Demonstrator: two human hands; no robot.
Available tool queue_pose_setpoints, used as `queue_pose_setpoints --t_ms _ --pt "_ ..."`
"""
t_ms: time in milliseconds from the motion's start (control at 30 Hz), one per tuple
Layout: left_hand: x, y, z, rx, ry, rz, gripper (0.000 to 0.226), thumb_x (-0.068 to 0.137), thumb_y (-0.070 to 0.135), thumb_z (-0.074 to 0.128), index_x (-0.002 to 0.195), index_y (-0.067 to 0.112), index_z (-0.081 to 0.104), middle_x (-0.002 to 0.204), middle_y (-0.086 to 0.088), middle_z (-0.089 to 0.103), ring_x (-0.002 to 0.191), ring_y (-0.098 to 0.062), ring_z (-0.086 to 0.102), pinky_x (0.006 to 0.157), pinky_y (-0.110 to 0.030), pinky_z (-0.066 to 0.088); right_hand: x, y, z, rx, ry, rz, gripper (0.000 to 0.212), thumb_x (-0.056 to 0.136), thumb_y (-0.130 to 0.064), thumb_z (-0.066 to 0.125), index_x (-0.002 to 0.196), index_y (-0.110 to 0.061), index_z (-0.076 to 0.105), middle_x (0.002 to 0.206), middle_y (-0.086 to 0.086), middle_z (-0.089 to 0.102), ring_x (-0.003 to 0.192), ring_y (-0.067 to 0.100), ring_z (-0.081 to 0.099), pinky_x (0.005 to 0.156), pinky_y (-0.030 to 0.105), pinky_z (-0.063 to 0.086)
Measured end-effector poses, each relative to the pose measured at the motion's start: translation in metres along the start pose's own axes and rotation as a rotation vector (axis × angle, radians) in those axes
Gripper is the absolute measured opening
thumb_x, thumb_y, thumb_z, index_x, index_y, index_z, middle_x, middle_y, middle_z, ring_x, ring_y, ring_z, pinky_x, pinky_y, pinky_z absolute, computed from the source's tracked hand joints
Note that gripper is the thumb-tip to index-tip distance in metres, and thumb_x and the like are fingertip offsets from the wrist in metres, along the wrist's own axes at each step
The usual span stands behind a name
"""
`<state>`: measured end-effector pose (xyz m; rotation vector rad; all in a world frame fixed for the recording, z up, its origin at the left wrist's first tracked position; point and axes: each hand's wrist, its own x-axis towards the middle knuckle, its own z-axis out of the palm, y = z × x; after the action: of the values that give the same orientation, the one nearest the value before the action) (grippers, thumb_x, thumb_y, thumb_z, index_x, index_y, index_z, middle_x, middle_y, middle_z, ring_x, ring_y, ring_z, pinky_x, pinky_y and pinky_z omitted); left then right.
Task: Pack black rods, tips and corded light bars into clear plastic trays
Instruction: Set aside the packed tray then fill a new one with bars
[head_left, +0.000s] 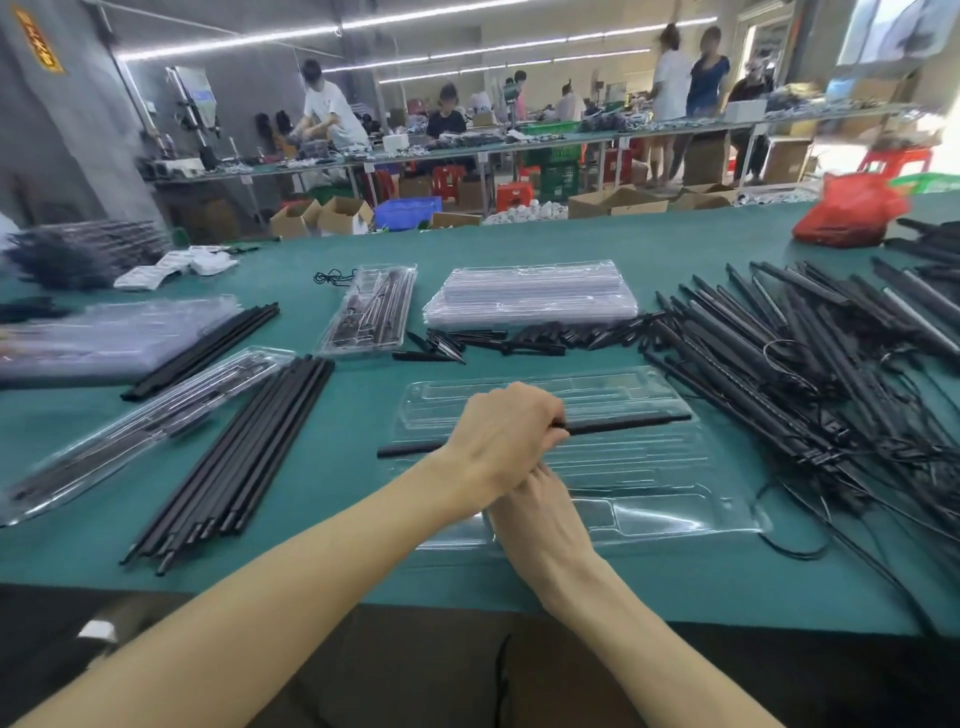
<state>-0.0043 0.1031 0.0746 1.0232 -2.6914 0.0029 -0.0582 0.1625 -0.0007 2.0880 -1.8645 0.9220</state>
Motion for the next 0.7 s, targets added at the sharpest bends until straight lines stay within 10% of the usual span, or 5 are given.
queue_pose_setpoints --t_ms 233,700 --pt "0.032 0.008 0.01 -0.033 -0.155 0.031 0.015 0.096 0.03 0.066 0.101 0.019 0.075 0.107 0.001 0.058 0.099 -0.021 0.06 0.076 -0.034 0.046 0.0 -0.002 -0.003 0.14 -0.061 0.075 0.007 0.08 -0.004 0.056 0.083 -0.008 0.061 0.068 0.014 0.064 0.055 0.033 0.049 0.05 0.028 0.02" --pt "0.049 -0.001 0.029 -0.05 -0.41 0.049 0.036 0.076 0.034 0.086 0.106 0.027 0.066 0.105 0.006 0.067 0.093 -0.019 0.063 0.075 -0.032 0.049 0.0 0.007 0.003 0.026 -0.146 -0.067 0.019 0.088 -0.008 0.046 0.086 -0.004 0.064 0.085 0.02 0.068 0.075 0.04 0.059 0.066 0.047 0.044"
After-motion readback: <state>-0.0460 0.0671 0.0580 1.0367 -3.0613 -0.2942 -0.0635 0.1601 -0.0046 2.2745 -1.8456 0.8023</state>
